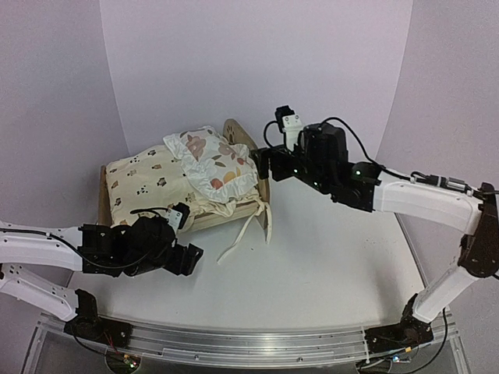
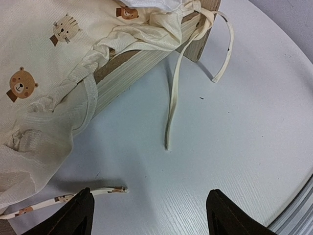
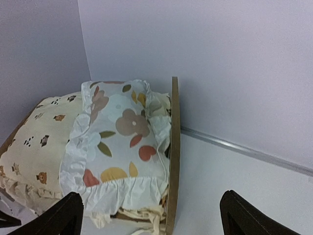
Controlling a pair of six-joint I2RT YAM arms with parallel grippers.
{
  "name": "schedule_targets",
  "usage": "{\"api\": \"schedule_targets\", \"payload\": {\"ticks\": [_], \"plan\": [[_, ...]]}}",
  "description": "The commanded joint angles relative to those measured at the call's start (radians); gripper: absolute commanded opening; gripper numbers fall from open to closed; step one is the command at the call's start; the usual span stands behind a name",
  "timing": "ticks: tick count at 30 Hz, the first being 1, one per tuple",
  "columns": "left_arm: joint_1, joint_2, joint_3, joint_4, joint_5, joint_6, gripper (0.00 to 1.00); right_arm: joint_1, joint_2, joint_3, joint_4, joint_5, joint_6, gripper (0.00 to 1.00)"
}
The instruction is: Set up the pet bed
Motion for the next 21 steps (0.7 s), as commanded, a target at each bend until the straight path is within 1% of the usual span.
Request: {"api": "schedule_targets", "payload": {"ticks": [1, 9, 11, 18, 20, 21], "plan": [[-0.003, 0.000, 0.040, -0.032, -0.017, 0.004, 0.80, 0.000, -0.155, -0.240, -0.036, -0.037, 0.186, 0.98], [-0.003, -0.033, 0.008, -0.046, -0.023, 0.008, 0.80, 0.000, -0.419, -0.615, -0.082, 0.024, 0.319, 0.98], [-0.003, -0.032, 0.002, -0.043, -0.021, 0.010, 0.80, 0.000, -0.465, -0.680, -0.084, 0.040, 0.331, 0.98], [-0.003, -0.007, -0.027, -0.003, -0.021, 0.026, 0.81, 0.000, -0.573, -0.819, -0.134, 0.056, 0.384, 0.98], [-0.003, 0.006, -0.036, 0.010, -0.018, 0.029, 0.83, 0.000, -0.595, -0.838, -0.139, 0.054, 0.397, 0.98], [-0.003, 0.017, -0.039, 0.014, -0.020, 0.026, 0.86, 0.000, -0.605, -0.847, -0.141, 0.047, 0.402, 0.98]]}}
